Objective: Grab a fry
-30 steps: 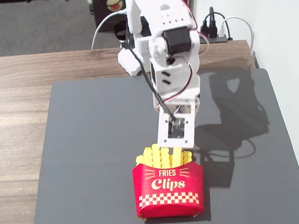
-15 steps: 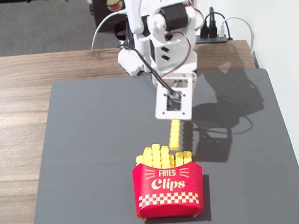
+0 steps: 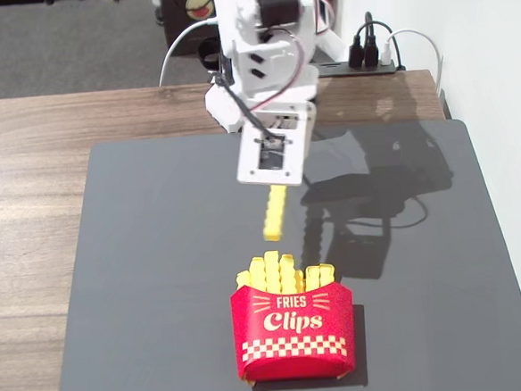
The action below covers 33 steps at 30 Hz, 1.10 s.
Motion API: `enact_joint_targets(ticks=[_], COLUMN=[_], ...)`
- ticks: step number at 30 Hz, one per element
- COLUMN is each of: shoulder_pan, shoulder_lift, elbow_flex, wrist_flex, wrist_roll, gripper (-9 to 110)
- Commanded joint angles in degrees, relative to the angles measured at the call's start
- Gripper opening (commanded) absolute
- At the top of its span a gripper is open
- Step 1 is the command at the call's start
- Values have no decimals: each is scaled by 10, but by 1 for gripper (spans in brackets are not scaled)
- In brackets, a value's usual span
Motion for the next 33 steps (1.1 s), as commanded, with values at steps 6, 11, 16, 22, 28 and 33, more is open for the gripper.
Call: enact_joint_targets(ticks=[6, 11, 16, 22, 28, 33], shoulder_pan=[48, 48, 45, 44, 43, 43], shoulder_lift=[-56, -105, -138, -144, -143, -142], elbow_flex=[-109, -179, -224, -227, -227, -224], wrist_flex=[-1, 9, 21, 19, 19, 18], wrist_roll=[-75, -89, -90, -91, -92, -92], gripper=[1, 1, 1, 1, 1, 1])
